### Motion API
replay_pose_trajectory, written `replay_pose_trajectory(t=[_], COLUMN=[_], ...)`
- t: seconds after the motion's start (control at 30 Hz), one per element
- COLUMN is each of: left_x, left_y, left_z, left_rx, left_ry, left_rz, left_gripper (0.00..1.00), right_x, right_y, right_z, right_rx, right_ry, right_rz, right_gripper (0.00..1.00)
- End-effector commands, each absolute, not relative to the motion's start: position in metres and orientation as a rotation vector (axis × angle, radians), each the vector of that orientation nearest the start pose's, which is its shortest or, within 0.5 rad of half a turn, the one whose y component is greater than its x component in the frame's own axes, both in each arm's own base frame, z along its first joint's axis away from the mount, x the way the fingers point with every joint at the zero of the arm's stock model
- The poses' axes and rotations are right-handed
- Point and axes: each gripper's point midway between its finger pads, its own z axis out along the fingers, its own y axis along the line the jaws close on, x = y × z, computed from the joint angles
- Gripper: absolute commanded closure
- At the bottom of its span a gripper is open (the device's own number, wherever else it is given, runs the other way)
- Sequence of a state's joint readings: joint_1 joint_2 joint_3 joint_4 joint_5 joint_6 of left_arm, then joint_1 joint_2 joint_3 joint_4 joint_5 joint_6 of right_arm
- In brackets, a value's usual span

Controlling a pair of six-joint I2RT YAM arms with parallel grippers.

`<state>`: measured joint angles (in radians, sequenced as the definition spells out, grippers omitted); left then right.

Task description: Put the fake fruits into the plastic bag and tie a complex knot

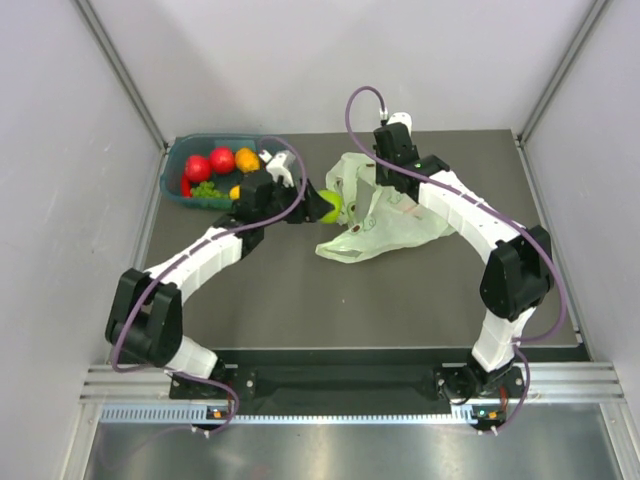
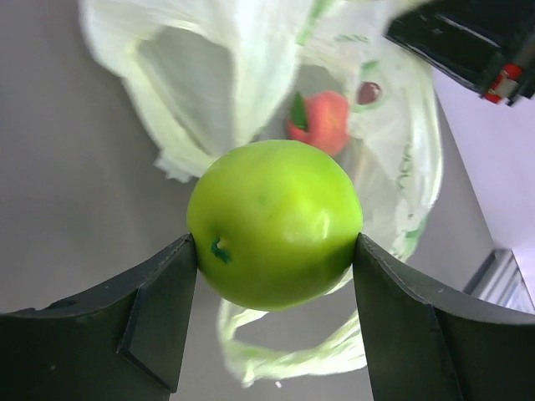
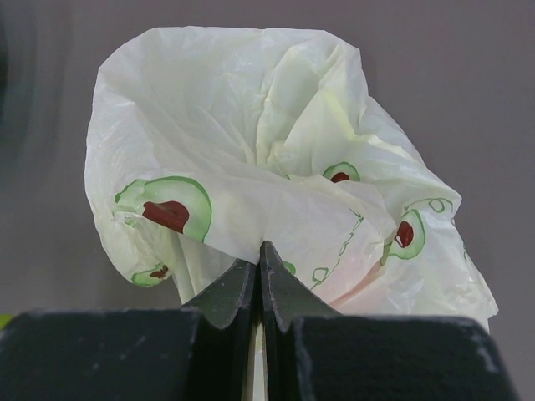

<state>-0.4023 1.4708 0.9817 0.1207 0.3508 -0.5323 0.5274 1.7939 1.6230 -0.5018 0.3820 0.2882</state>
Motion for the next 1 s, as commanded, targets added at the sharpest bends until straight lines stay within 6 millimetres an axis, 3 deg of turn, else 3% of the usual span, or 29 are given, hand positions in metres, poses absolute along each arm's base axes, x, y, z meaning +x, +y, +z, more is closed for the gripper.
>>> replay_pose_trajectory(t=[0.0,0.3,0.47,0.57,0.63,0.77,0.87,0.97], left_x=[0.380,0.406,0.436,0.456,0.464,0.468,0.466,0.464], left_y=[-0.289,-0.362,-0.389,-0.395,-0.399,-0.408,-0.403,-0.397], left_z=[0.211,0.191,0.185,0.170,0.165,0.156,0.163,0.167], left_rx=[0.161,0.225,0.220,0.176,0.143,0.140,0.142,0.154], left_ry=[1.950,1.955,1.943,1.960,1.952,1.954,1.938,1.942], left_rz=[-1.030,-1.080,-1.026,-0.966,-0.954,-0.967,-0.941,-0.907], left_gripper=[0.52,0.53,0.53,0.53,0.49,0.22,0.13,0.12], right_x=[0.454,0.449,0.448,0.448,0.448,0.449,0.450,0.451], right_y=[0.206,0.207,0.202,0.198,0.197,0.194,0.192,0.188], right_z=[0.241,0.242,0.241,0.241,0.242,0.242,0.240,0.238], right_rx=[-0.054,-0.052,-0.032,-0.017,-0.007,0.001,0.010,0.018], right_ry=[2.111,2.111,2.104,2.099,2.093,2.089,2.092,2.095], right_rz=[0.098,0.112,0.098,0.086,0.081,0.070,0.063,0.056], right_gripper=[1.00,1.00,1.00,1.00,1.00,1.00,1.00,1.00])
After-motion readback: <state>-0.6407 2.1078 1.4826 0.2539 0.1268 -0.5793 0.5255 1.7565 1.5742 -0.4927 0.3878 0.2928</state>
